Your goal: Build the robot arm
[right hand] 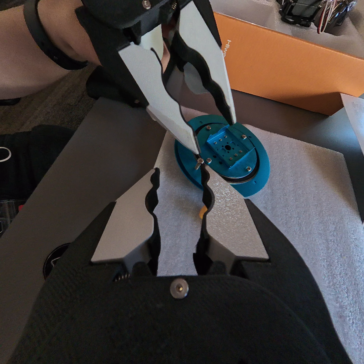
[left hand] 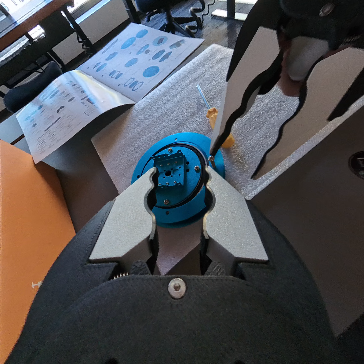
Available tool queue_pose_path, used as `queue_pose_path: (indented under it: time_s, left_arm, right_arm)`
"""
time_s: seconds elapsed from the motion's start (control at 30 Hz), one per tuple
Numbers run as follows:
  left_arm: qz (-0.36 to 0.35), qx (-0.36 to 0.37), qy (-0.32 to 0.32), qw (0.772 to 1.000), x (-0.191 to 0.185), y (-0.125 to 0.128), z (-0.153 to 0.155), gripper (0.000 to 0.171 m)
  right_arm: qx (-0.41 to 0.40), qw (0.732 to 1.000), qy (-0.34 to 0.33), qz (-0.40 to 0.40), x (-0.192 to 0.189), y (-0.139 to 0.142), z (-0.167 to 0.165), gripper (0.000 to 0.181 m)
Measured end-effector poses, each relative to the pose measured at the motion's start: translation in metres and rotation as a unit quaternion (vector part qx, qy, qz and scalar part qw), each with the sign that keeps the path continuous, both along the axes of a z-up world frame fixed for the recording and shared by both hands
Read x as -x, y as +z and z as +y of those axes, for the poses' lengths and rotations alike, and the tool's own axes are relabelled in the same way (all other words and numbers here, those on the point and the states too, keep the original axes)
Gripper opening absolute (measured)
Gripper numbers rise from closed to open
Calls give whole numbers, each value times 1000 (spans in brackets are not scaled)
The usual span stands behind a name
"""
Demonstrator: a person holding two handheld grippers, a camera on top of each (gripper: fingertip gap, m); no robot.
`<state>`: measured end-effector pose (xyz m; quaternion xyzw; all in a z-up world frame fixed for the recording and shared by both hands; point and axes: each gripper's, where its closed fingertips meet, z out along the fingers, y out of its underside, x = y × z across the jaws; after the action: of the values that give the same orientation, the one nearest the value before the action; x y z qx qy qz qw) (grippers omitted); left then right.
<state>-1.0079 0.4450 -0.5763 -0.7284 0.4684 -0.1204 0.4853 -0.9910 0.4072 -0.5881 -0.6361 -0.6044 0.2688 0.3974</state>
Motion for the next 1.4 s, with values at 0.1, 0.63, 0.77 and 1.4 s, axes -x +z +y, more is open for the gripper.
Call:
queue_pose_path:
  time_s: [0.1,0.63,0.77,1.4]
  left_arm:
    - [-15,3,-14,1000,-7,5,-4,45]
    - [13,-8,-16,1000,-14,1,-2,49]
    - [-8,13,-10,1000,-9,-1,-1,52]
    - [-18,29,9,999,4,-1,0,55]
  right_arm:
    - [1,1000,0,5,5,3,3,47]
    - [3,1000,6,-11,9,-1,2,49]
    - [3,1000,4,-16,3,-4,0,48]
    - [2,1000,4,-12,-8,0,-4,33]
